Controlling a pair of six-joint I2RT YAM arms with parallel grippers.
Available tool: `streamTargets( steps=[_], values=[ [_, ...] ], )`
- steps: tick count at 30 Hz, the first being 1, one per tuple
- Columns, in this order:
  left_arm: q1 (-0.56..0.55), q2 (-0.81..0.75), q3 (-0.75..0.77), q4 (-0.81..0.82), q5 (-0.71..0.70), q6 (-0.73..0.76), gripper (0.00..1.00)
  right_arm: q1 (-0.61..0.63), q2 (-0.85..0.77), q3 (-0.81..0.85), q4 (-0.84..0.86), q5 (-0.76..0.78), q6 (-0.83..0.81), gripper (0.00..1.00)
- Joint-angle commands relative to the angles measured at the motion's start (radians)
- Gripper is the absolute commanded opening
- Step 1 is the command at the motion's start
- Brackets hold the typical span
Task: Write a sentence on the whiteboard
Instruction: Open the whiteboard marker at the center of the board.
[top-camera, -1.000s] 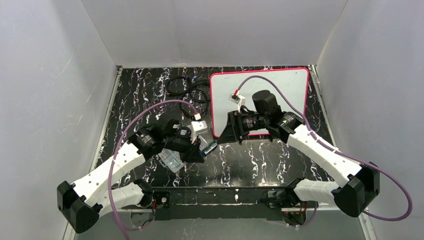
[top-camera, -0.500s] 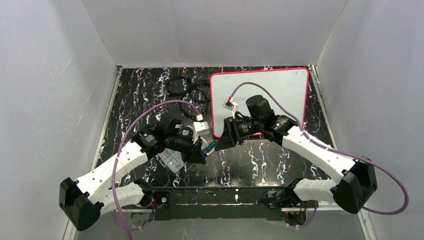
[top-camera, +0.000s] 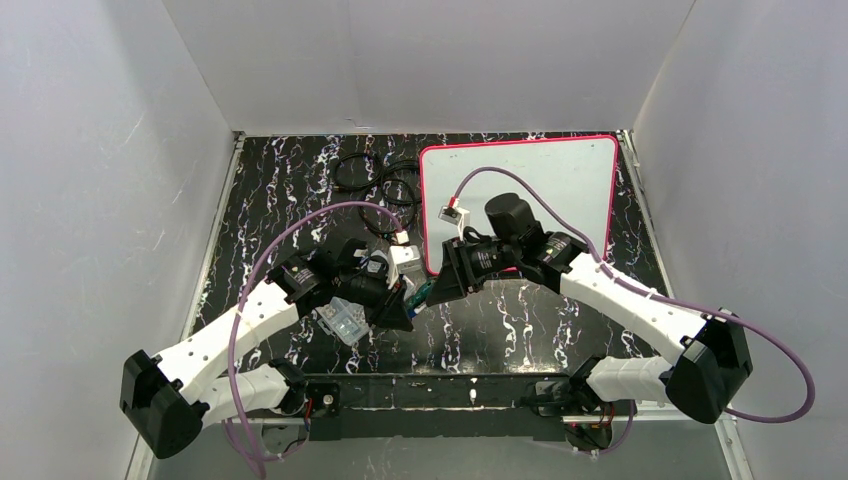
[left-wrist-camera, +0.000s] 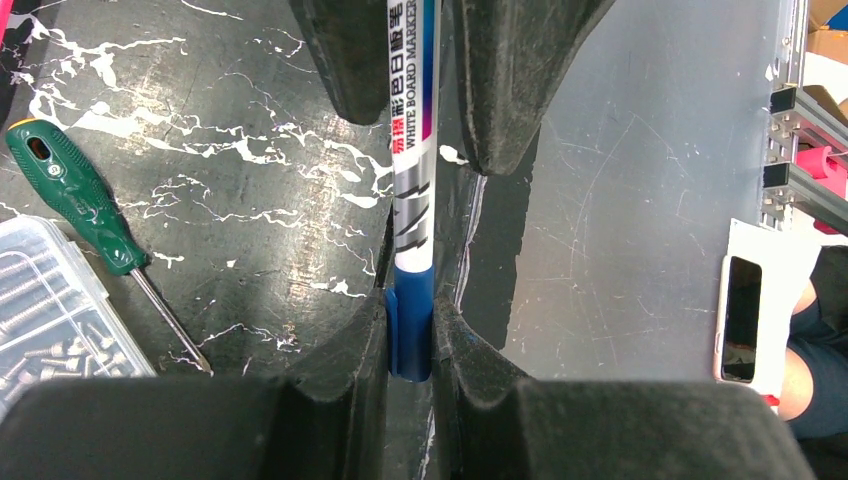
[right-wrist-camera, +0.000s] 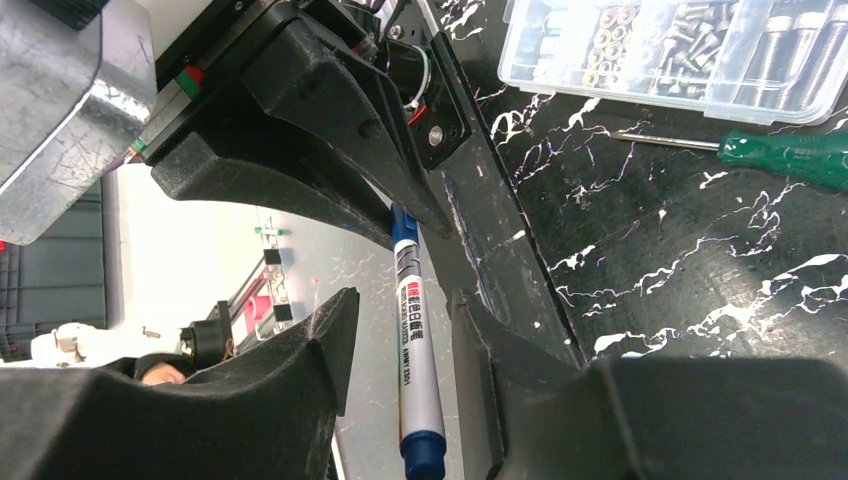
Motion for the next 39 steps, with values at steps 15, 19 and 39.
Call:
streamTargets(
  steps=[15,19,39],
  values=[
    [-0.014,0.008,-0.004,-0.002,0.045,-0.006,0.00,0.035,-0.005,-0.008,0.021,0.023,-0.025,0.06],
    [-0.014,0.006,-0.005,-0.002,0.041,-0.003,0.00,0.034,-0.028,-0.013,0.068,0.020,-0.025,0.01],
    [-0.102,-0.185,-0.086,0.071,-0.248,0.000,0.00,-0.095,-0.146,0.212,-0.244,-0.142,-0.263,0.01]
  ],
)
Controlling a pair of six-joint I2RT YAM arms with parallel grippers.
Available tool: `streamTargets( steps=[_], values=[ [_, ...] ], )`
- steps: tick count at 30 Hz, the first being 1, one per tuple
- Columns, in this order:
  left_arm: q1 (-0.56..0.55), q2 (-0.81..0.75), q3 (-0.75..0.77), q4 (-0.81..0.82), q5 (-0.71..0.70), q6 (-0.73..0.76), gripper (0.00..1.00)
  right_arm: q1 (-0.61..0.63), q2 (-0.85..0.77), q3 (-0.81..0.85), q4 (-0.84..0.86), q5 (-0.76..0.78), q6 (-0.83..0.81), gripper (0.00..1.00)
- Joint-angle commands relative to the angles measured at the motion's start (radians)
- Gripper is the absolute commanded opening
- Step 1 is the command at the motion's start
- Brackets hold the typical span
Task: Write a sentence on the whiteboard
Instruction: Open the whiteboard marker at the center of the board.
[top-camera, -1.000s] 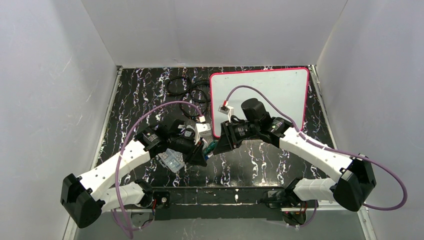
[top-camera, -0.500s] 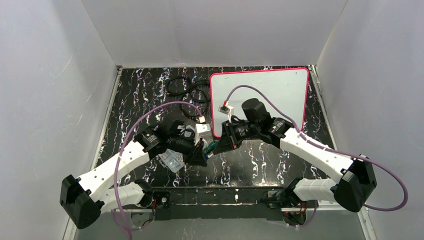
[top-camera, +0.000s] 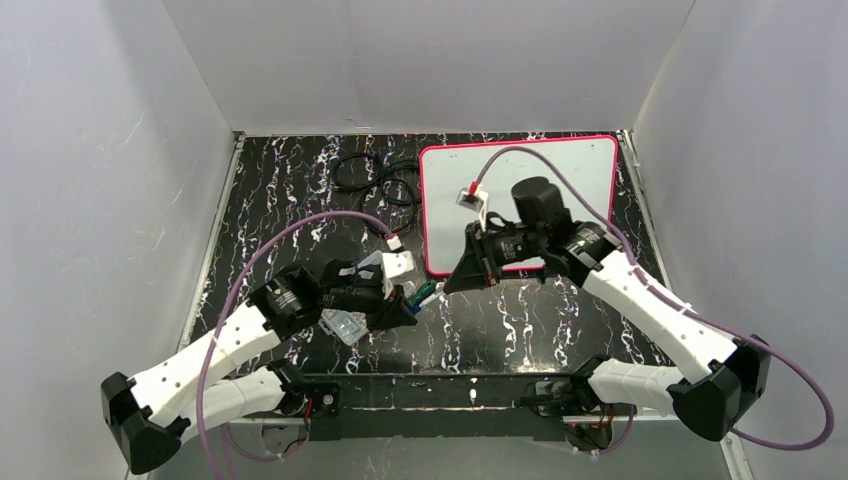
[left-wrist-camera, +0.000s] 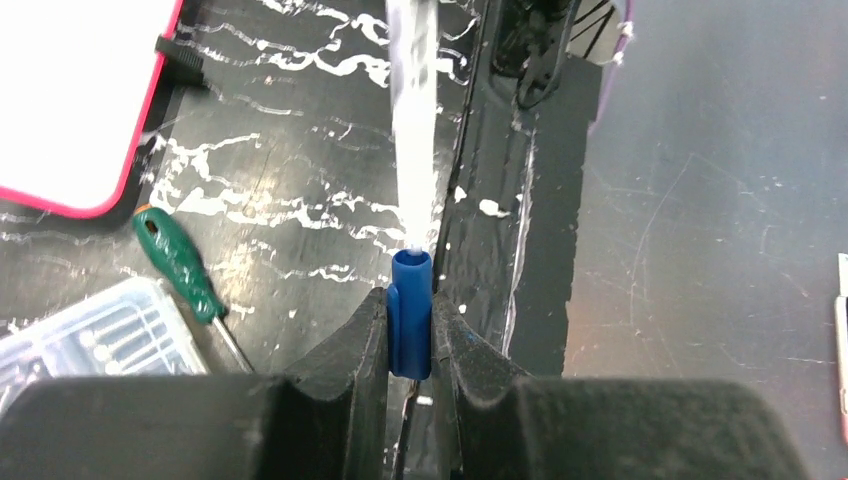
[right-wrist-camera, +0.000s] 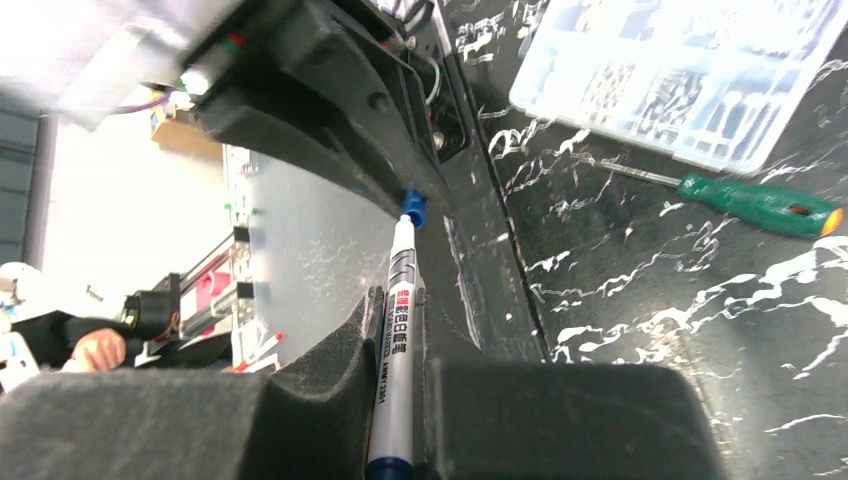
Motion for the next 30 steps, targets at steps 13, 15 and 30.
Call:
streamTargets(
  steps=[13,15,30],
  values=[
    [-0.001,-0.120,-0.065,-0.082,-0.185,0.000,0.00,-0.039,-0.065,0.294,-0.409,0.159,-0.236,0.01],
    [-0.002,-0.130,-0.066,-0.061,-0.200,-0.047,0.00,-0.039,-0.082,0.278,-0.375,0.242,-0.203,0.01],
    [-0.164,0.147,-0.194,0.313,-0.673,-0.598,0.00,-0.039,-0.338,0.022,-0.145,1.118,0.015,0.01]
  ],
)
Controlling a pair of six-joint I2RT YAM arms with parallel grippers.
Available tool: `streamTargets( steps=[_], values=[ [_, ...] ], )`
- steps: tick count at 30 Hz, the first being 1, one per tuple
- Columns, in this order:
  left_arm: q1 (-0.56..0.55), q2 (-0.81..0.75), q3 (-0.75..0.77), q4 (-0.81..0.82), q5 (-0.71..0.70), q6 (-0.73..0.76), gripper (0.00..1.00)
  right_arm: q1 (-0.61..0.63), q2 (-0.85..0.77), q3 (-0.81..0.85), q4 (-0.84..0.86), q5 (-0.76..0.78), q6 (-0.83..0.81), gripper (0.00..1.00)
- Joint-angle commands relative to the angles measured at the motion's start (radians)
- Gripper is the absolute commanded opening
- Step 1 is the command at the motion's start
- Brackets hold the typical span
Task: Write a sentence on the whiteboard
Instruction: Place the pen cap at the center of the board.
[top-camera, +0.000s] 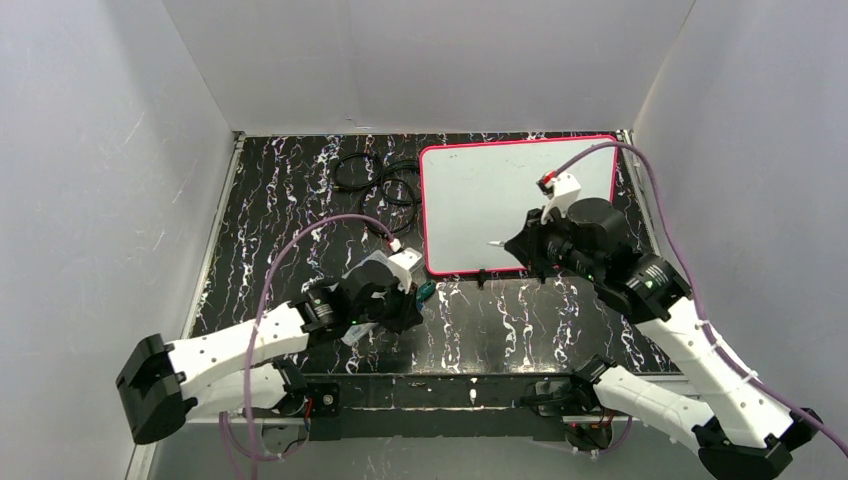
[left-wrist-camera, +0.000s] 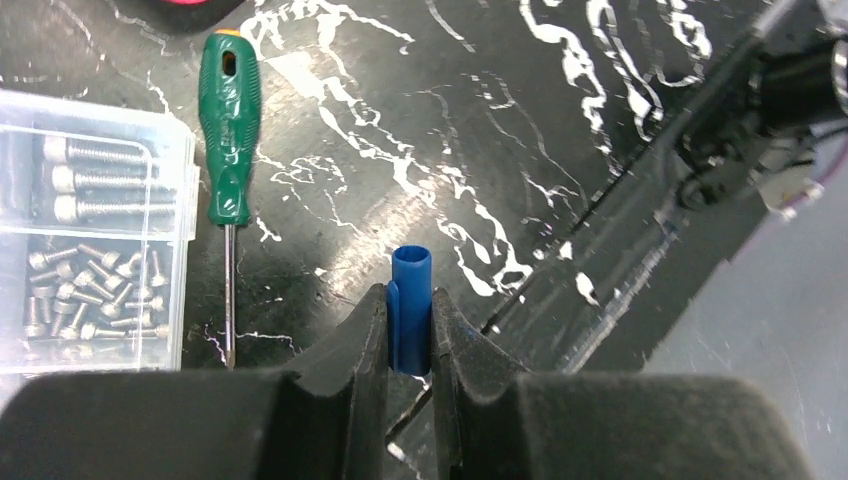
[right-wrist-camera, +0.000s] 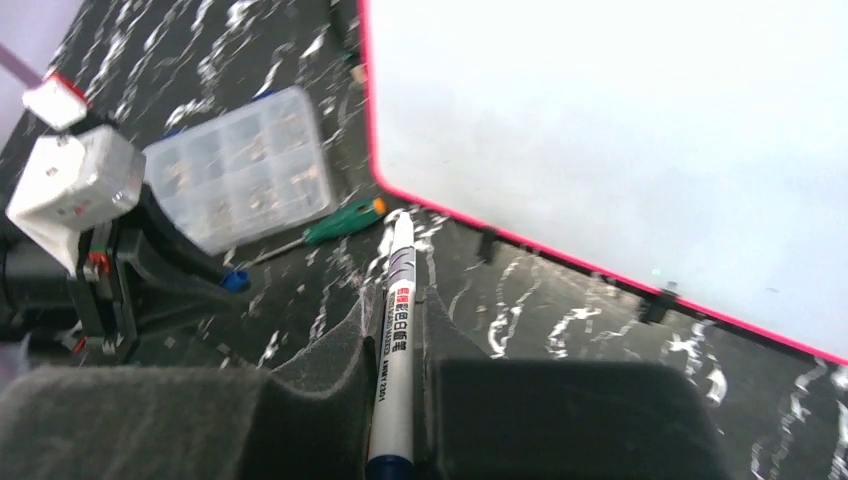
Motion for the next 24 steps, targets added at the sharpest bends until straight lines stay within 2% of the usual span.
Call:
streamTargets(
  steps=[1,8,17,20,24],
  values=[
    [-0.035,0.118,0.008,0.122,-0.161,-0.124,0.00,-0.001,-0.057,-0.012,0.065,0.297,0.047,0.01],
    [-0.114,0.349,0.099,0.104,-0.225,-0.125,0.00,-0.001,-0.120,-0.077,0.102,0.338,0.051,0.01],
    [-0.163,0.523,0.185,0.040,-0.301,-0.157,0.00,0.000,-0.151,-0.116,0.106,0.360,0.057,0.01],
    [-0.167,0.552,0.215,0.001,-0.322,-0.162,0.08,0.000,-0.149,-0.126,0.114,0.361,0.059,0.01],
    [-0.173,0.560,0.223,-0.008,-0.327,-0.166,0.25,0.000,-0.152,-0.141,0.133,0.359,0.060,0.01]
  ],
)
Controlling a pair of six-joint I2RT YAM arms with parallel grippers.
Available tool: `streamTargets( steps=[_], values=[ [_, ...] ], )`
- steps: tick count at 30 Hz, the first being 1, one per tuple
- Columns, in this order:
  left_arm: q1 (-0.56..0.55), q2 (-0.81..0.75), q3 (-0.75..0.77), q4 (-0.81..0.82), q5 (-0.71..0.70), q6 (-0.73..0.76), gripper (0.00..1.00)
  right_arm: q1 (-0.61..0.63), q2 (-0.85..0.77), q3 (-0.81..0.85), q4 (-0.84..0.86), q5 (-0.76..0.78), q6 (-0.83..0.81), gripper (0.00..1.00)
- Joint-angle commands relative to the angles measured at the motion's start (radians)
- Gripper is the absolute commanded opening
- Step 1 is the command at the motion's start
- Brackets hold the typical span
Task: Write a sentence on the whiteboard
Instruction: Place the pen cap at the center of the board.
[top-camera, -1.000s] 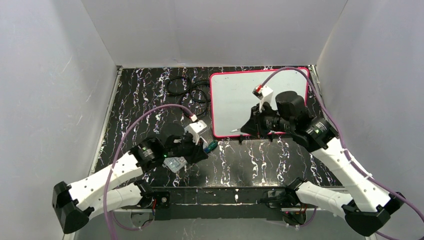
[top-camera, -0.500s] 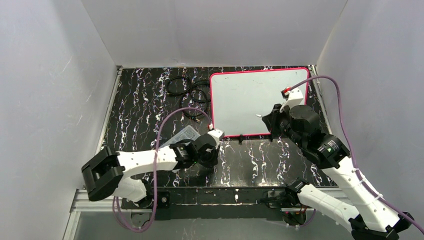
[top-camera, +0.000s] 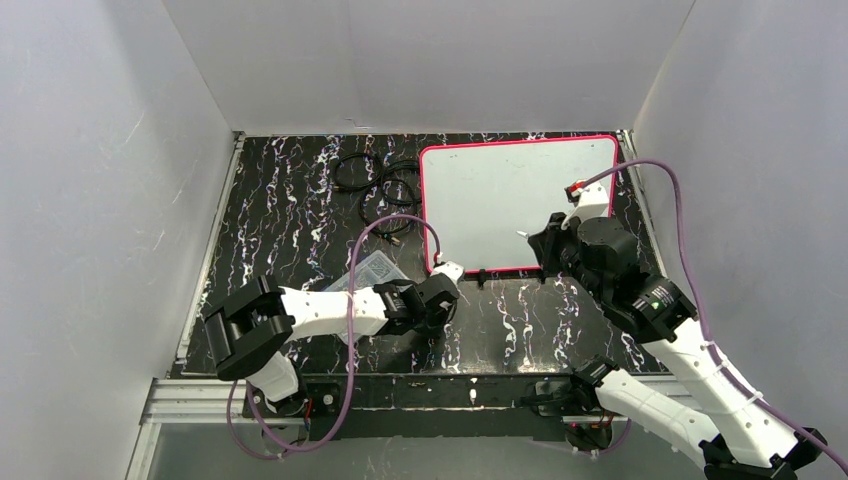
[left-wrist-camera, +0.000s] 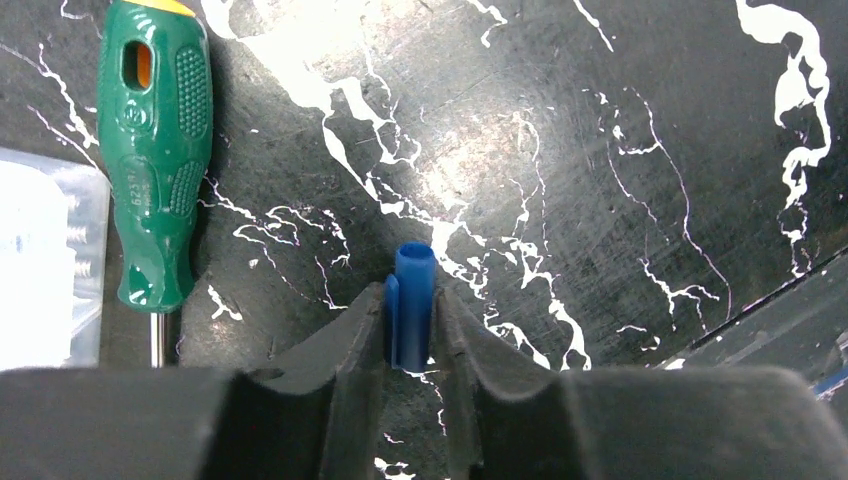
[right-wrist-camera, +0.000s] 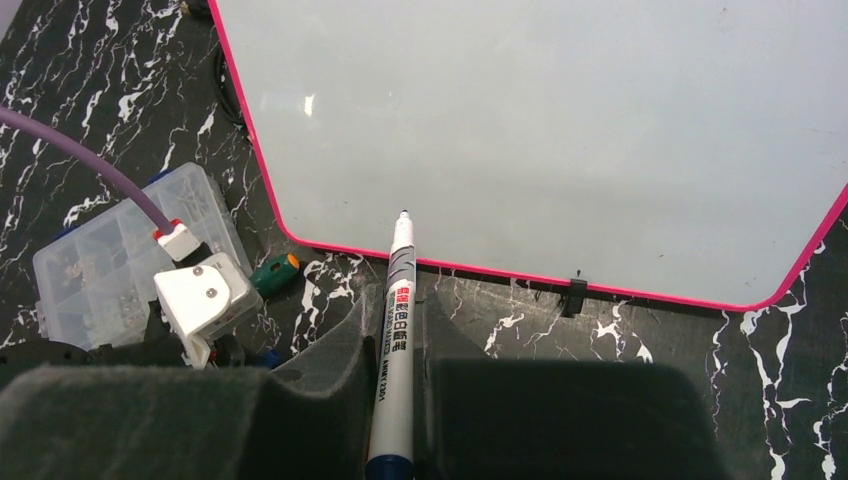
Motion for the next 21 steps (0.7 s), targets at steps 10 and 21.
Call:
streamTargets(
  steps=[10,21],
  values=[
    [-0.011,-0.077,0.006,-0.027,-0.020,-0.015,0.53,0.000,-0.016,-0.018,0.063,0.020,0.011,0.01],
    [0.007,-0.284,0.218,-0.332,0.138,0.170,0.69,0.001,-0.046,-0.017,0.131,-0.090,-0.037,0.01]
  ],
)
